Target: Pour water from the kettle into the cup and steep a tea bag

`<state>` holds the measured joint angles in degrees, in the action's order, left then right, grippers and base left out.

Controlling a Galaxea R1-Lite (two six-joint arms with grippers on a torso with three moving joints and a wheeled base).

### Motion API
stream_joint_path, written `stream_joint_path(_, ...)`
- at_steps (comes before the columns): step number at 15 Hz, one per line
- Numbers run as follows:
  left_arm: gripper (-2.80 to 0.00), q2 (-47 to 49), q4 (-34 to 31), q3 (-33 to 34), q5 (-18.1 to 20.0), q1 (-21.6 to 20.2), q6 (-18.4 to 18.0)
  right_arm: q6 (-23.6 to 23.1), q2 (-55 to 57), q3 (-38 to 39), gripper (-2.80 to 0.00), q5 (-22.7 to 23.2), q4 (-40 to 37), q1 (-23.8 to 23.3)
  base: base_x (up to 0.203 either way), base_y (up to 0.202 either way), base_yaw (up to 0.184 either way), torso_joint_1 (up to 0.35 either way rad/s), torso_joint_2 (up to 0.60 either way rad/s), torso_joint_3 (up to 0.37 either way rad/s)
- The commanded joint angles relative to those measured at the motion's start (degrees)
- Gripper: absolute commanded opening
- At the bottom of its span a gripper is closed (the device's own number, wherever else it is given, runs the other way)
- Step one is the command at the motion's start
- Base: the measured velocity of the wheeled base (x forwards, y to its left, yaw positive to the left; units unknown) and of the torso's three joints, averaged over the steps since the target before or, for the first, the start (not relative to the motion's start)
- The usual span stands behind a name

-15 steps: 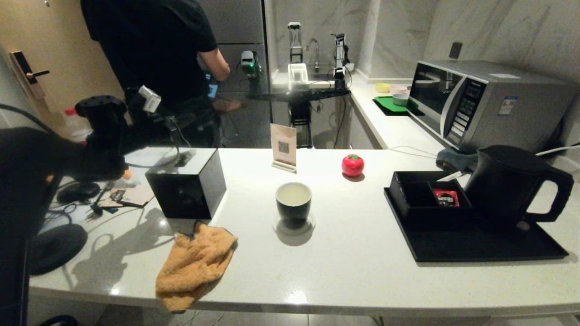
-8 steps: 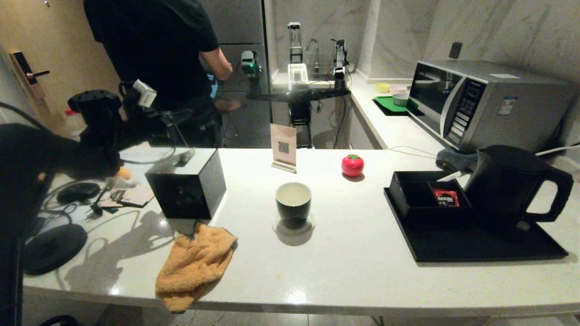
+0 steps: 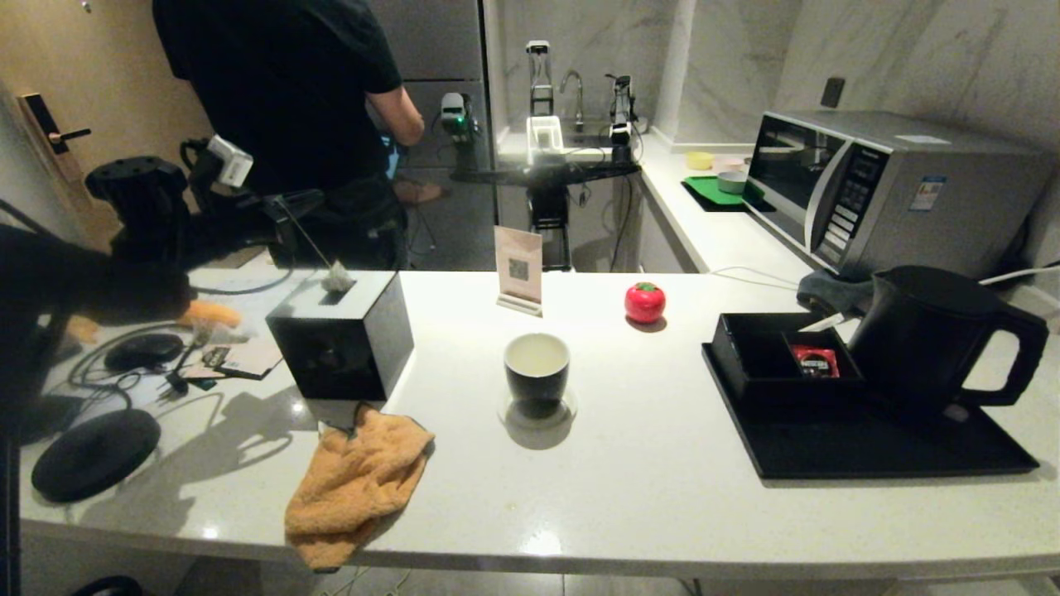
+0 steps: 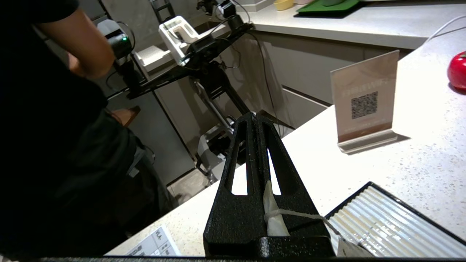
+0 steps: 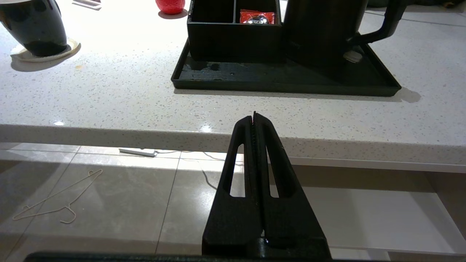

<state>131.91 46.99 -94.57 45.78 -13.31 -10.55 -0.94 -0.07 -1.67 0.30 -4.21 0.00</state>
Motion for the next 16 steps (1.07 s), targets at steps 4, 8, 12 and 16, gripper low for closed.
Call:
stream_joint_path(4, -2.80, -0.17, 0.51, -0.05, 0.63, -0.66, 0.00, -0.03, 0.07, 0.00, -2.80, 0.05, -0.01, 0.00, 0.000, 0.000, 0.000, 0.000, 0.00, 0.000)
stream_joint_path(8, 0.00, -0.25, 0.55, -0.08, 0.54, -0.57, 0.00, -0.03, 0.07, 0.00, -2.80, 0.05, -0.01, 0.00, 0.000, 0.000, 0.000, 0.000, 0.00, 0.000)
stream_joint_path(12, 0.00, -0.52, 0.55, 0.00, 0.45, -0.93, -0.79, -0.03, 0.07, 0.00, -2.80, 0.05, -0.01, 0.00, 0.000, 0.000, 0.000, 0.000, 0.00, 0.000)
stream_joint_path(16, 0.00, -0.74, 0.51, 0.00, 0.45, -0.84, -1.76, -0.03, 0.07, 0.00, -2.80, 0.05, -0.01, 0.00, 0.000, 0.000, 0.000, 0.000, 0.00, 0.000)
